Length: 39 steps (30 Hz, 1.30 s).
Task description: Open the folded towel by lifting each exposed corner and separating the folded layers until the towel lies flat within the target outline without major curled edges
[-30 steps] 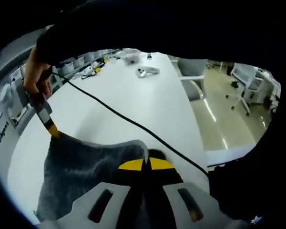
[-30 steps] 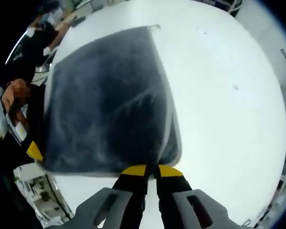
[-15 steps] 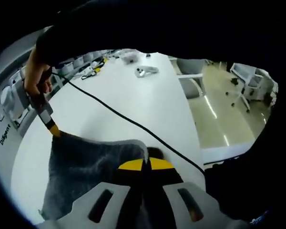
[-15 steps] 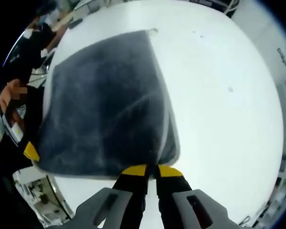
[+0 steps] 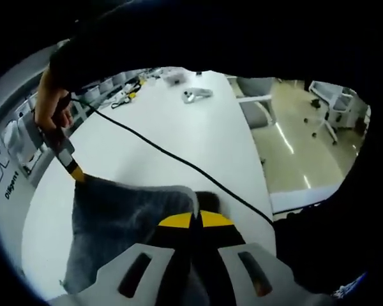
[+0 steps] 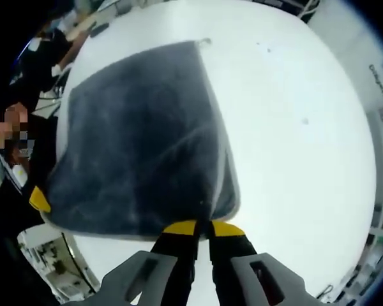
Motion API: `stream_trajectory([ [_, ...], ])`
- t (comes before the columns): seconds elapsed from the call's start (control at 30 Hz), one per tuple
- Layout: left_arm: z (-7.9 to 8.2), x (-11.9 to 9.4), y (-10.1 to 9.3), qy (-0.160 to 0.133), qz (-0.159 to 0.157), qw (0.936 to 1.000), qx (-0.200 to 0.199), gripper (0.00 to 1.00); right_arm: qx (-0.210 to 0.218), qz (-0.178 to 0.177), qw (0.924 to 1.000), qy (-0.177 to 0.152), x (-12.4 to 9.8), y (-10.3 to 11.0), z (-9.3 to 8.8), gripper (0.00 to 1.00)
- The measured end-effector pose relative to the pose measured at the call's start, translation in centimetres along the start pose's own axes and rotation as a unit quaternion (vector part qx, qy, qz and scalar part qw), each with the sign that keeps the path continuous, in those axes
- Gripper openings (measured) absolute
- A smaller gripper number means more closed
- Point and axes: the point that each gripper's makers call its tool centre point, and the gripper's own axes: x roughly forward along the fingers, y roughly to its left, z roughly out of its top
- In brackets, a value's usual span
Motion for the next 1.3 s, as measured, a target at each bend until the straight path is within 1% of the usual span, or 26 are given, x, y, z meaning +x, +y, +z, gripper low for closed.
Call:
stream_trajectory([
  [0.07, 0.0, -0.3, 0.1, -0.005, -0.001, 1.0, -0.007, 0.01, 0.0, -0.005, 1.0, -0.001, -0.1, 0.0, 0.3, 0.03],
  [0.13, 0.0, -0.7, 0.4, -0.009, 0.005, 0.9999, -0.011, 0.01, 0.002, -0.007, 1.0, -0.002, -0.1, 0.1, 0.6, 0.03],
  [0.2, 0.0, -1.2, 0.7, -0.013, 0.01, 0.9998, -0.012, 0.01, 0.009, -0.01, 0.9999, 0.004, 0.0, 0.5, 0.7, 0.03],
  [0.27, 0.0, -1.6, 0.9, -0.018, 0.014, 0.9996, -0.014, 0.01, 0.009, -0.011, 0.9999, 0.005, -0.2, 0.5, 0.8, 0.03],
  [0.3, 0.1, -1.9, 1.0, -0.021, 0.015, 0.9995, -0.016, 0.01, 0.011, -0.011, 0.9999, 0.003, -0.4, 0.0, 1.0, 0.03],
  [0.43, 0.3, -2.5, 1.1, -0.028, 0.019, 0.9993, -0.017, 0.01, 0.014, -0.013, 0.9998, 0.002, -0.8, 0.2, 1.3, 0.03],
  [0.57, 0.4, -3.0, 1.1, -0.034, 0.021, 0.9991, -0.013, 0.01, 0.002, -0.021, 0.9998, 0.002, -1.3, 0.2, 1.4, 0.02],
  [0.7, 0.3, -3.3, 1.2, -0.036, 0.022, 0.999, -0.01, 0.01, 0.013, -0.015, 0.9998, -0.005, -1.8, 0.5, 1.8, 0.02],
  [0.8, 0.3, -3.5, 1.3, -0.038, 0.024, 0.9989, -0.011, 0.01, 0.014, -0.004, 0.9998, -0.012, -1.9, 1.0, 2.1, 0.02],
  [0.93, 0.0, -3.9, 2.2, -0.035, 0.043, 0.9984, -0.008, 0.01, 0.018, -0.001, 0.9997, -0.019, -1.9, 0.8, 2.6, 0.02],
  [1.03, -0.1, -4.3, 2.8, -0.041, 0.049, 0.9978, -0.018, 0.01, 0.048, -0.013, 0.9986, -0.018, -1.8, -0.1, 2.6, 0.02],
  [1.07, -0.2, -4.5, 2.7, -0.044, 0.052, 0.9974, -0.022, 0.01, 0.056, -0.016, 0.9982, -0.017, -1.8, -0.5, 2.7, 0.02],
  [1.17, -0.5, -5.0, 2.9, -0.049, 0.057, 0.9967, -0.032, 0.01, 0.064, -0.018, 0.9976, -0.019, -1.8, -0.8, 2.9, 0.02],
  [1.23, -0.8, -5.4, 3.2, -0.052, 0.061, 0.996, -0.038, 0.01, 0.065, -0.011, 0.9976, -0.021, -2.1, 0.1, 4.0, 0.02],
  [1.3, -1.0, -5.8, 3.5, -0.057, 0.067, 0.9952, -0.044, 0.01, 0.062, -0.009, 0.9979, -0.019, -2.2, 0.3, 4.4, 0.02],
])
